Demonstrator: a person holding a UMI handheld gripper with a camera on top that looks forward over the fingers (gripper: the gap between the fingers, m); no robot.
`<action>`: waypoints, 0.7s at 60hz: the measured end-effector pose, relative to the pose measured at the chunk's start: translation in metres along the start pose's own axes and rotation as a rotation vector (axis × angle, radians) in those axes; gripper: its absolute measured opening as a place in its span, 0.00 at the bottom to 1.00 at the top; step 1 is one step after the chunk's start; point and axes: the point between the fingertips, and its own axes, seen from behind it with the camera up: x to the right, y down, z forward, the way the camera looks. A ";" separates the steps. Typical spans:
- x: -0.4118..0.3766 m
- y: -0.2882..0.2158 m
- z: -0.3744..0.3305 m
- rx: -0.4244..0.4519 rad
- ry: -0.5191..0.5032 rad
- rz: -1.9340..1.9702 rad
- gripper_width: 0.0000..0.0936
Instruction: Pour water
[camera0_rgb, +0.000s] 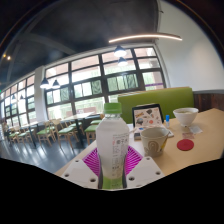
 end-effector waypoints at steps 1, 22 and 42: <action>0.000 -0.006 0.000 0.006 -0.007 0.014 0.28; 0.019 -0.105 0.092 0.157 -0.185 1.127 0.28; 0.068 -0.106 0.084 0.305 -0.265 1.990 0.29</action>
